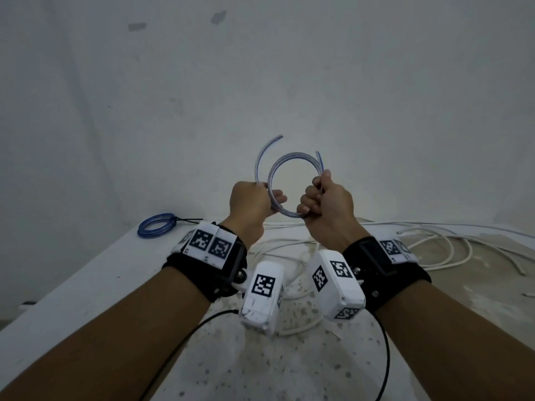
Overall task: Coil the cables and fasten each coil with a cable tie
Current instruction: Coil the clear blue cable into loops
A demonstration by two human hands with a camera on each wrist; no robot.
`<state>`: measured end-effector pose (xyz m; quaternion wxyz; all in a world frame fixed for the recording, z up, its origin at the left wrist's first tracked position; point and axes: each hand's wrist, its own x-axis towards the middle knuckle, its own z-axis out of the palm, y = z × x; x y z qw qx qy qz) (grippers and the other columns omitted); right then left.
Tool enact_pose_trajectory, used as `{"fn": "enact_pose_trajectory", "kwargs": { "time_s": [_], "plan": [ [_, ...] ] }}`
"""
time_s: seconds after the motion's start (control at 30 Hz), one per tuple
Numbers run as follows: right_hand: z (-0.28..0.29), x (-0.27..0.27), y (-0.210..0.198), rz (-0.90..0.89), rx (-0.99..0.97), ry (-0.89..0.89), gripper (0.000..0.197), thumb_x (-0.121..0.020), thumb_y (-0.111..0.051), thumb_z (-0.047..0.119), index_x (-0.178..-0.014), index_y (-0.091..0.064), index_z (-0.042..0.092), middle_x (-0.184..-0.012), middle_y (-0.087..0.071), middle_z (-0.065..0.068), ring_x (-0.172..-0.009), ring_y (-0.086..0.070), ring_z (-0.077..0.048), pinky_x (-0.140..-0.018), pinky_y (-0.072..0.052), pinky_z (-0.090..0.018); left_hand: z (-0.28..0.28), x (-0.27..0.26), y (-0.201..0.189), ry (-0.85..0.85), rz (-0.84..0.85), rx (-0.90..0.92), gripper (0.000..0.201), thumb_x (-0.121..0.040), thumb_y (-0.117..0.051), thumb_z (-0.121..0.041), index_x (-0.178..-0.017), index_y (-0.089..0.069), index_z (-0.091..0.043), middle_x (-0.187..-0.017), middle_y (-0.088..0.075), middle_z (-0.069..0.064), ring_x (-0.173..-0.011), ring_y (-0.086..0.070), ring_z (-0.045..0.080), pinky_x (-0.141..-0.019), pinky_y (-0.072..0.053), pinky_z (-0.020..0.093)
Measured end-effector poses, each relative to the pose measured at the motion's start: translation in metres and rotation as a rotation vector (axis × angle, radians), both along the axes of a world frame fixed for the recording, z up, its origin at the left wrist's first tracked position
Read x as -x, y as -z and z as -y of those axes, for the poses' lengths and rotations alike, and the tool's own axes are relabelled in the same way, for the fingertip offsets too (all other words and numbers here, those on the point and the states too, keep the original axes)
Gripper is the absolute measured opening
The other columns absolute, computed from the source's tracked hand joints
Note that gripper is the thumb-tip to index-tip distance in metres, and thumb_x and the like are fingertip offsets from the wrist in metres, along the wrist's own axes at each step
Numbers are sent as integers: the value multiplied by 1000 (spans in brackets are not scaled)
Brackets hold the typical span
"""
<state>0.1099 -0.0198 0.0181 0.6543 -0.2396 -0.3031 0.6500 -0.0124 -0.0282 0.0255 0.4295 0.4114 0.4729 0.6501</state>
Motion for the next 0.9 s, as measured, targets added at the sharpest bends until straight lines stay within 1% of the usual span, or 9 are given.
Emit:
{"fn": "enact_pose_trajectory", "kwargs": {
  "time_s": [0.1, 0.2, 0.33, 0.4, 0.53, 0.67, 0.73, 0.8, 0.9],
  "plan": [
    [2, 0, 4, 56, -15, -30, 39, -106, -38, 36, -74, -45, 15, -50, -27, 4, -37, -19, -10, -44, -38, -23, 1, 2, -4, -79, -72, -108, 24, -103, -40, -15, -94, -59, -4, -86, -69, 17, -59, -67, 20, -62, -61, 36],
    [3, 2, 9, 118, -31, -50, 37, -106, -38, 35, -75, -45, 16, -50, -25, 5, -38, -19, -10, -49, -48, -26, 2, 7, -3, -155, -226, -203, 32, -103, -44, -22, -93, -65, 0, -69, -61, 6, -44, -56, 13, -57, -57, 35],
    [5, 5, 14, 158, -50, -121, 36, -106, -39, 32, -75, -46, 16, -49, -25, 4, -39, -22, -11, -56, -53, -29, 5, 10, -4, -152, -298, -284, 40, -103, -44, -28, -94, -63, 6, -62, -55, 3, -42, -51, 13, -53, -53, 36],
    [5, 6, 16, 183, -46, -100, 34, -106, -41, 30, -75, -46, 16, -49, -25, 4, -39, -21, -10, -55, -53, -29, 7, 13, -5, -118, -301, -302, 38, -103, -46, -29, -94, -61, 5, -66, -62, 3, -44, -52, 13, -49, -50, 30],
    [4, 9, 17, 152, -18, -16, 34, -106, -41, 31, -76, -45, 15, -50, -25, 4, -39, -20, -11, -50, -44, -27, 12, 12, -4, -7, -359, -283, 28, -103, -46, -26, -102, -64, -4, -82, -74, 5, -48, -56, 13, -51, -50, 26],
    [6, 13, 15, 130, -31, -7, 36, -106, -40, 32, -76, -46, 14, -49, -25, 3, -37, -20, -11, -50, -37, -27, 11, 12, 1, -90, -556, -328, 31, -104, -41, -27, -101, -66, -9, -83, -73, 0, -47, -58, 14, -49, -48, 25],
    [8, 15, 17, 157, -50, -45, 37, -106, -39, 33, -76, -46, 13, -50, -25, 3, -38, -21, -11, -52, -37, -28, 7, 13, 2, -223, -586, -310, 36, -105, -37, -30, -91, -65, -11, -75, -72, -2, -46, -57, 17, -52, -51, 30],
    [9, 18, 16, 161, -59, -57, 37, -106, -39, 33, -76, -46, 13, -50, -25, 3, -39, -21, -11, -52, -38, -28, 3, 12, 3, -317, -593, -302, 41, -104, -36, -32, -79, -62, -13, -70, -71, -2, -52, -58, 20, -63, -56, 41],
    [6, 21, 13, 46, -28, -23, 38, -106, -39, 33, -74, -44, 15, -49, -25, 4, -38, -20, -11, -45, -37, -24, 5, 6, 2, -268, -536, -259, 39, -103, -36, -31, -79, -63, -15, -81, -71, 1, -62, -64, 21, -73, -58, 46]
  ]
}}
